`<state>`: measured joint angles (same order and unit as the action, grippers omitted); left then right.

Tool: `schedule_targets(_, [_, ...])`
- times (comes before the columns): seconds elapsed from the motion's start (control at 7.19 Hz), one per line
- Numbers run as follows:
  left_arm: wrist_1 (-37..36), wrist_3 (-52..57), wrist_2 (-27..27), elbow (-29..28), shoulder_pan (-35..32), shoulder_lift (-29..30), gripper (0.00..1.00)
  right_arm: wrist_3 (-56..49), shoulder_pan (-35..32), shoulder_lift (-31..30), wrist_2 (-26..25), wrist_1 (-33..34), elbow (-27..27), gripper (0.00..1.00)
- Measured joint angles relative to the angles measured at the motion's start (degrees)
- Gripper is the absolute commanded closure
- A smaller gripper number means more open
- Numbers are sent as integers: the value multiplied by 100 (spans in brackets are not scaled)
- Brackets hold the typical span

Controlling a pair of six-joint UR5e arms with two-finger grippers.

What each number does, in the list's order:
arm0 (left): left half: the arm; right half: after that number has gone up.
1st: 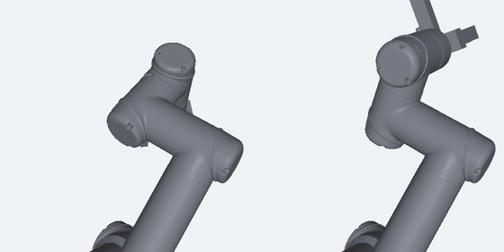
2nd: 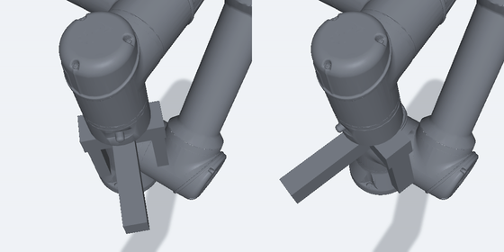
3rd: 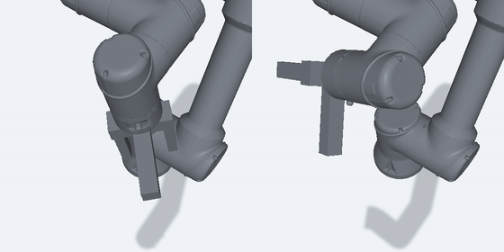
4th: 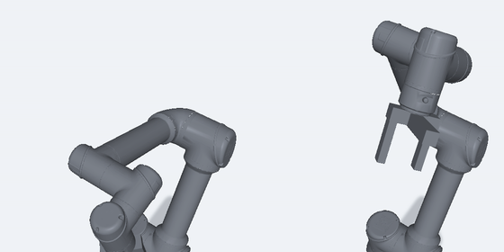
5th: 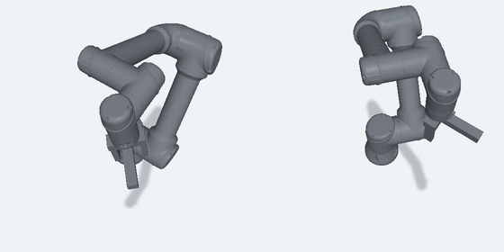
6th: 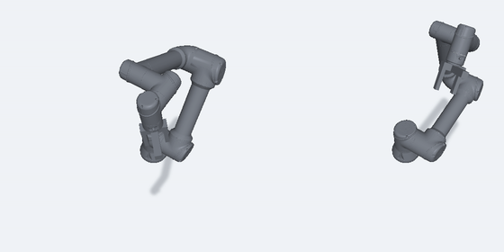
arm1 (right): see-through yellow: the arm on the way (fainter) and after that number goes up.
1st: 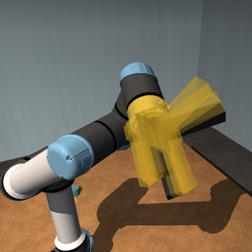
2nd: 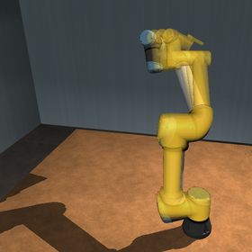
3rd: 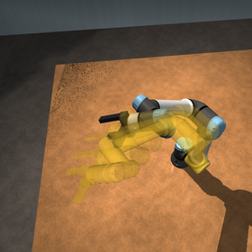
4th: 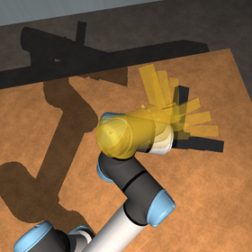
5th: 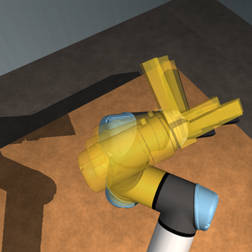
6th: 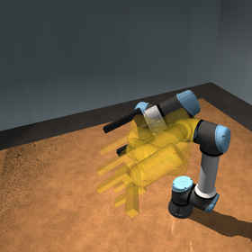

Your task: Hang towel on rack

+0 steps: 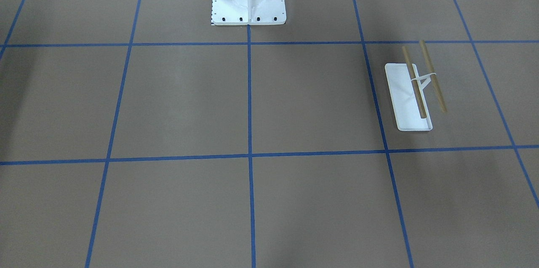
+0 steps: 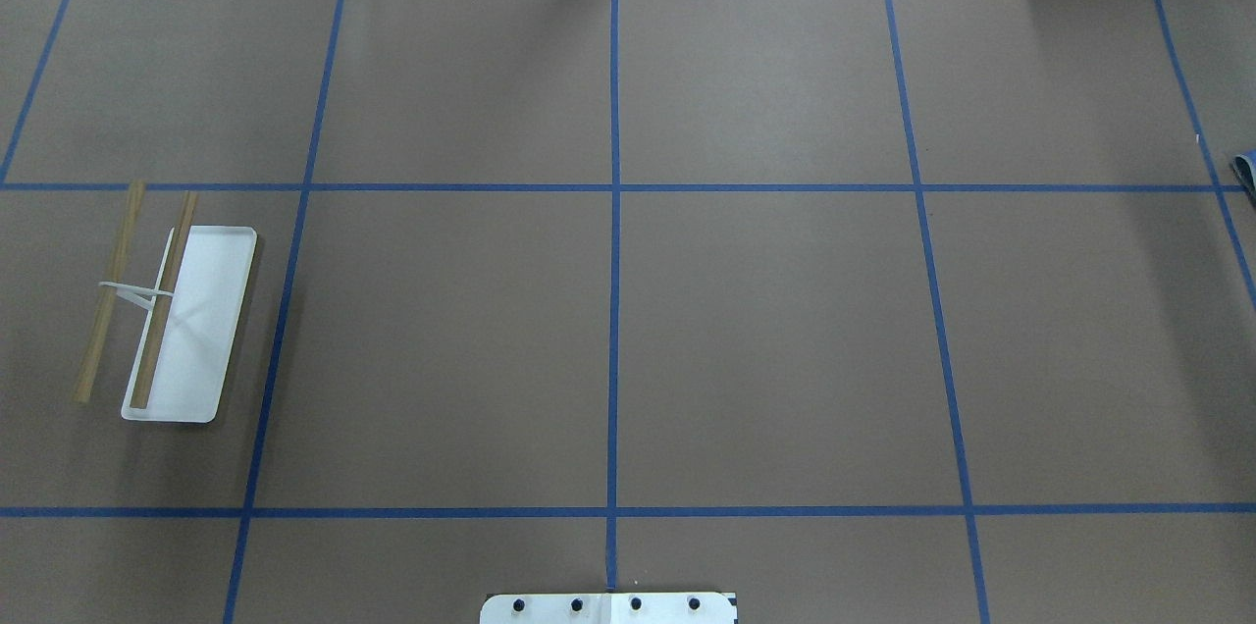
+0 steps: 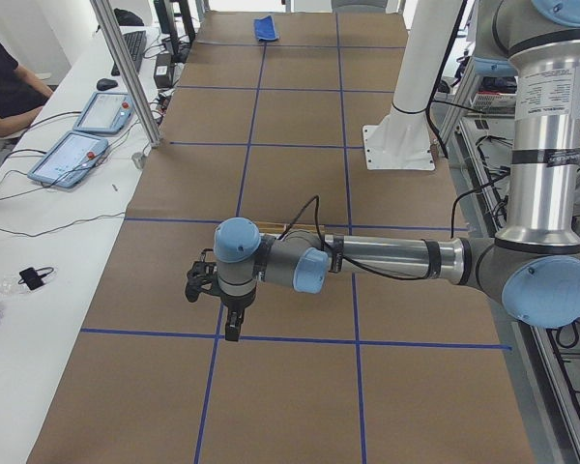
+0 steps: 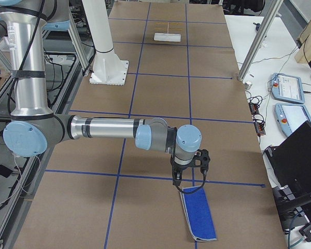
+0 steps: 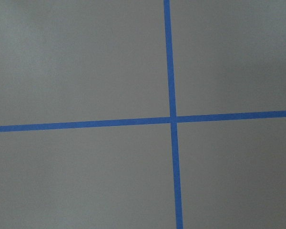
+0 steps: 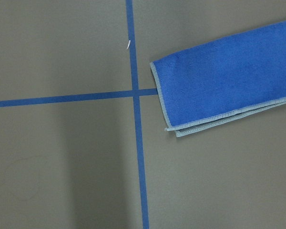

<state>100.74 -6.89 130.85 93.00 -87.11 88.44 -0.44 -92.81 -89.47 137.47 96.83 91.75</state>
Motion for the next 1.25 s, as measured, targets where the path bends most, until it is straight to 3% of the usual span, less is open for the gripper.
schedule_targets(0.56, [105,4,26,73,25,113,2,58,3,-21,160,-50,6,0])
schedule_targets(0.97, [106,-298,8,-53,47,246,2,120,17,-50,-61,-960,-434,0])
schedule_targets(1.25, [116,-507,10,-116,59,290,2,134,214,339,-264,-1239,-1001,0])
